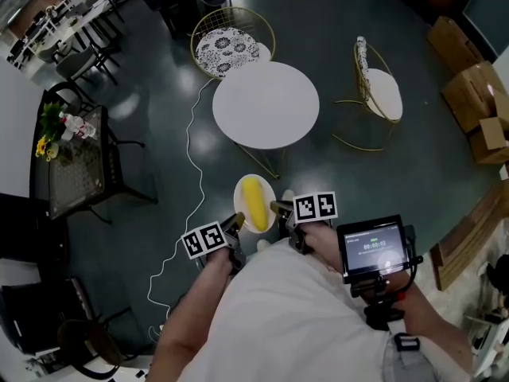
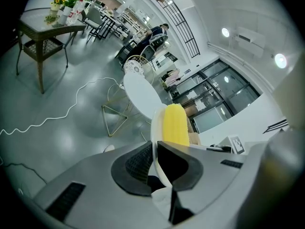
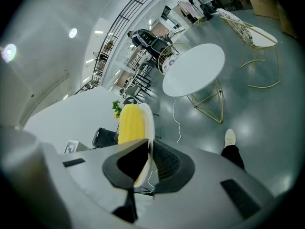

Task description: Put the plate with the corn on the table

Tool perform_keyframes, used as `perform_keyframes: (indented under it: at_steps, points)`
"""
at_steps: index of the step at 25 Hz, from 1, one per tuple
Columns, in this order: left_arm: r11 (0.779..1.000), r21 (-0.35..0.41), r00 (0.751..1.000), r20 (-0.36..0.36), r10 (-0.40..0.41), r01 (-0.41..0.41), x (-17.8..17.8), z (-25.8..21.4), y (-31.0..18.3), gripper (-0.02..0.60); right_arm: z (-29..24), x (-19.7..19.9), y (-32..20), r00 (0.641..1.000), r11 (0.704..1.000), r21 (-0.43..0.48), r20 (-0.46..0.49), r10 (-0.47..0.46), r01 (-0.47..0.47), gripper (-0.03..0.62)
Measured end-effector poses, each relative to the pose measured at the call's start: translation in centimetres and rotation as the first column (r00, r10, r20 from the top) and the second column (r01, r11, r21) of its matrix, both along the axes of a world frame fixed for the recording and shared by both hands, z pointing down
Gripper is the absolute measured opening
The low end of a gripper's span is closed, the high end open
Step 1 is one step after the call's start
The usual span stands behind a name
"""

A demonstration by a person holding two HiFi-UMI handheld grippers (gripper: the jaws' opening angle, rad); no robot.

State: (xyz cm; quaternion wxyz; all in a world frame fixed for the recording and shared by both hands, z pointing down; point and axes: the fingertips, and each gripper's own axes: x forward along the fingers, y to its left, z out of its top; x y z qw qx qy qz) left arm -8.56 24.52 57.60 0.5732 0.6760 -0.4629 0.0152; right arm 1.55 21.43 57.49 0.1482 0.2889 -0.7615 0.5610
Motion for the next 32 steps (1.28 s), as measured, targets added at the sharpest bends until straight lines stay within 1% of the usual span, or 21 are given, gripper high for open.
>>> perform_keyframes:
  at_steps: [10, 26, 29, 32]
  points:
    - [1.000, 0.003, 1.000, -0.001, 0.002, -0.002, -0.2, -0.4, 0.2, 0.040, -0.3, -0.2, 0.3, 1.000, 1.000, -0.004, 0.004, 0.015, -0.015, 0.041]
    - [0.998, -0.018, 0.999, -0.012, -0.053, 0.053, -2.2, -0.7, 1.0, 0.040, -0.8, -2.3, 0.6, 0.999, 0.999, -0.018, -0.009, -0.037, 0.037, 0.041]
    - [0.998, -0.024, 0.999, -0.007, -0.051, 0.051, -2.7, -0.6, 0.7, 0.040, -0.6, -2.8, 0.3, 0.999, 0.999, -0.029, -0.009, -0.039, 0.039, 0.041]
    - [0.998, -0.028, 0.999, -0.001, -0.052, 0.051, -3.3, -0.2, -0.8, 0.040, -0.3, -3.4, -1.2, 0.999, 0.999, -0.032, -0.006, -0.041, 0.041, 0.041]
